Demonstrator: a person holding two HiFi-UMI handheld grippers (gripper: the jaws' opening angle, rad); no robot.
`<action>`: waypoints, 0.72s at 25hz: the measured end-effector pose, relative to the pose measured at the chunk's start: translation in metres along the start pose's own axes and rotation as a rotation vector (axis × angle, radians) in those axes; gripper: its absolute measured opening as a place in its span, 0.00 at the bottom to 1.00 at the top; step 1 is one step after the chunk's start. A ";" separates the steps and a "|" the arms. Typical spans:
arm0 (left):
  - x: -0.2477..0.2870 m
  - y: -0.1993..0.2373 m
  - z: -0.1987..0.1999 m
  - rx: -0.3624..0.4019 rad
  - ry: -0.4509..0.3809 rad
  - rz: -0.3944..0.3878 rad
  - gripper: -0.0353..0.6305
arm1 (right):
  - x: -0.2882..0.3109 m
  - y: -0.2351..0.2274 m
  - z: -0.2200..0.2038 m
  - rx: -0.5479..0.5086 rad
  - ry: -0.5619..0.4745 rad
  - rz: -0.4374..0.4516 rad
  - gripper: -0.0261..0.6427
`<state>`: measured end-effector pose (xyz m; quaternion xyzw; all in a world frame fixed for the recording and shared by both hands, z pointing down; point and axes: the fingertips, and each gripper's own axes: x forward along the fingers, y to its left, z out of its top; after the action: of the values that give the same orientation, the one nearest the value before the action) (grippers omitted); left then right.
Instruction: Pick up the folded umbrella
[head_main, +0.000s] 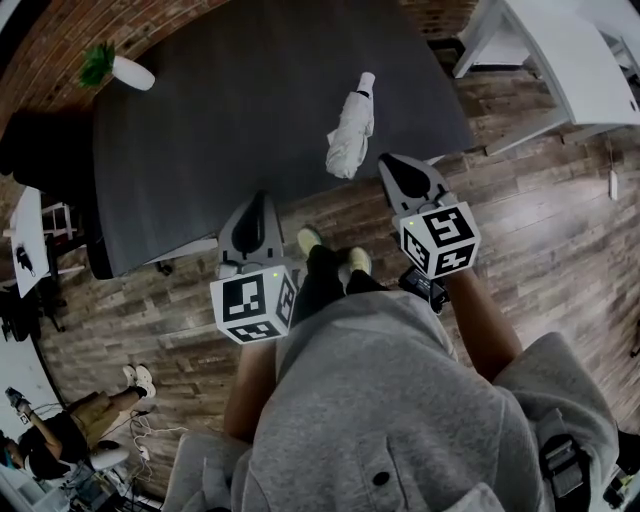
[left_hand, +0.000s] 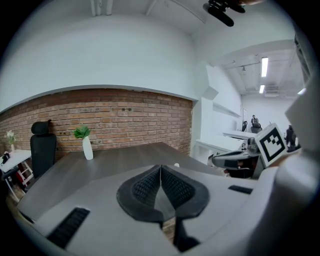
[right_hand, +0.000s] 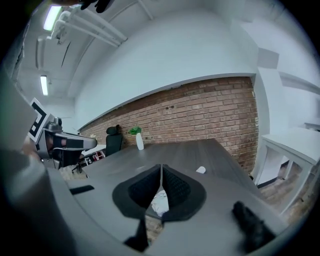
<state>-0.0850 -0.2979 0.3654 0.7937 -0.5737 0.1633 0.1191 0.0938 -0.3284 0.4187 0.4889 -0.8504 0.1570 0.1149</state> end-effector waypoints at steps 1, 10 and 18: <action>0.003 0.002 0.001 0.002 0.001 -0.006 0.07 | 0.002 0.000 -0.001 0.011 0.001 -0.007 0.08; 0.051 0.030 0.003 0.000 0.004 -0.089 0.07 | 0.044 -0.012 -0.020 0.174 0.063 -0.082 0.10; 0.101 0.064 0.020 -0.007 -0.001 -0.154 0.07 | 0.095 -0.025 -0.043 0.405 0.158 -0.129 0.37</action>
<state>-0.1140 -0.4134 0.3876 0.8350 -0.5117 0.1516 0.1338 0.0702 -0.4001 0.4952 0.5414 -0.7569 0.3546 0.0904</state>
